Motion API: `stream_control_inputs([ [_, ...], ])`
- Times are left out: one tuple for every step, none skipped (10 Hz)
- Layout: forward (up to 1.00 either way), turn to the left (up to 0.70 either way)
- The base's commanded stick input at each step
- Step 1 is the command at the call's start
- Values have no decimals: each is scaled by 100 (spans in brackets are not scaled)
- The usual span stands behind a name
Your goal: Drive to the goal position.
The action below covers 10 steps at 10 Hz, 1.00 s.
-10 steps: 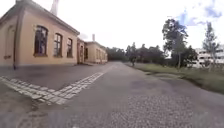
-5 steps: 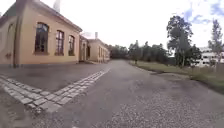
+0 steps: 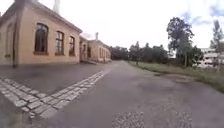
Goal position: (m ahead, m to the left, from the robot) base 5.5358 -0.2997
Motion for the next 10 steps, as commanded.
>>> stream_control_inputs([
  [70, 0],
  [70, 0],
  [70, 0],
  [70, 0],
  [70, 0],
  [70, 0],
  [70, 0],
  [70, 0],
  [70, 0],
  [70, 0],
])
